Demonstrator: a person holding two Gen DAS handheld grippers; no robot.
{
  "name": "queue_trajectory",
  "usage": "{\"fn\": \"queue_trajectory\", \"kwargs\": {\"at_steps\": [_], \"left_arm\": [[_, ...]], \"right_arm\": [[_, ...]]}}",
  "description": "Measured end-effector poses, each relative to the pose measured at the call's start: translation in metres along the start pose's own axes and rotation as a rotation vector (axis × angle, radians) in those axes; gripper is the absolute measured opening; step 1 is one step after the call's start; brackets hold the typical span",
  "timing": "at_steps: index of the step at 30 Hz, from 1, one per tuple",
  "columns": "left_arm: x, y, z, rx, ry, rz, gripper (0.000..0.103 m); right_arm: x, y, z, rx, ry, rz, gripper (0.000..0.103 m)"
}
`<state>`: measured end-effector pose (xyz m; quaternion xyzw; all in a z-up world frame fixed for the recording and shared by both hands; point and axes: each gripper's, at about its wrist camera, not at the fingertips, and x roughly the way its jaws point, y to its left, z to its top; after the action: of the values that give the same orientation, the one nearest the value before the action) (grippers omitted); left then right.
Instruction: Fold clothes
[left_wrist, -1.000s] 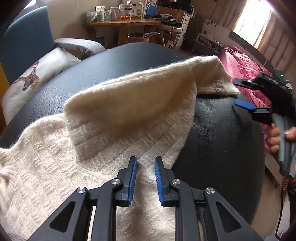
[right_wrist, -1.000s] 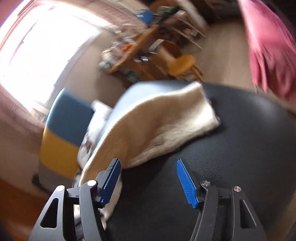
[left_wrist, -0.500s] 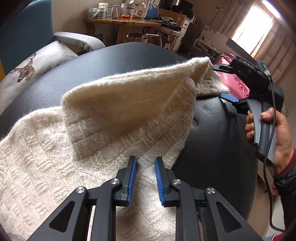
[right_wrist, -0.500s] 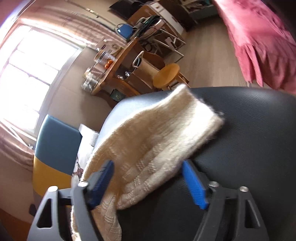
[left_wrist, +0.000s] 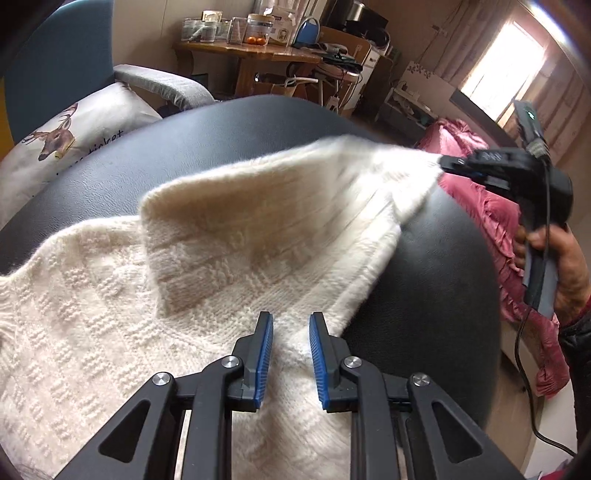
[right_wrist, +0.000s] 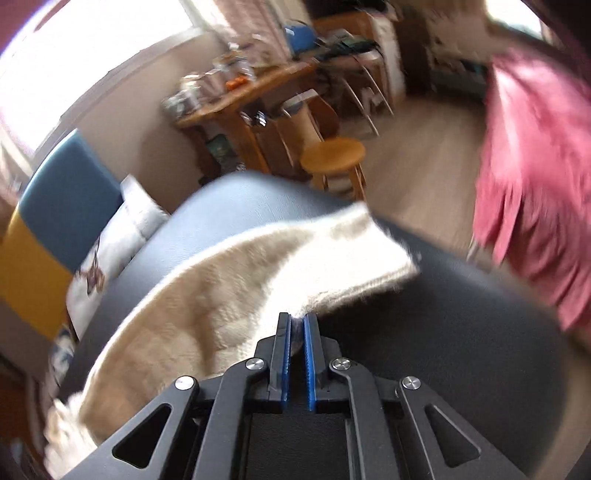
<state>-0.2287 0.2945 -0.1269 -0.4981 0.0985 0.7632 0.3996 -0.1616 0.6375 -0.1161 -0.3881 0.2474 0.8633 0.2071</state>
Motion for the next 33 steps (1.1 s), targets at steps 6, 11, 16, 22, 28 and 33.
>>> {"fn": "queue_trajectory", "kwargs": {"at_steps": [6, 11, 16, 22, 28, 33], "left_arm": [[-0.003, -0.002, 0.004, 0.0, 0.005, 0.036, 0.02], [-0.005, -0.004, 0.007, 0.0, 0.008, 0.066, 0.02], [0.005, -0.012, 0.012, 0.021, 0.03, 0.082, 0.02], [0.007, -0.007, 0.014, 0.016, 0.017, 0.089, 0.02], [-0.004, 0.006, 0.011, -0.028, 0.001, 0.044, 0.02], [-0.023, 0.011, 0.007, -0.076, -0.047, -0.015, 0.02]], "right_arm": [[-0.061, -0.015, -0.005, -0.125, -0.053, -0.057, 0.0], [-0.05, -0.022, -0.004, -0.138, -0.029, -0.043, 0.001], [-0.028, -0.018, 0.001, -0.154, -0.003, 0.001, 0.001], [0.038, 0.006, -0.002, -0.312, 0.184, -0.132, 0.001], [0.019, -0.013, -0.035, -0.443, 0.2, -0.262, 0.0], [0.011, -0.021, -0.032, -0.371, 0.185, -0.211, 0.001]]}}
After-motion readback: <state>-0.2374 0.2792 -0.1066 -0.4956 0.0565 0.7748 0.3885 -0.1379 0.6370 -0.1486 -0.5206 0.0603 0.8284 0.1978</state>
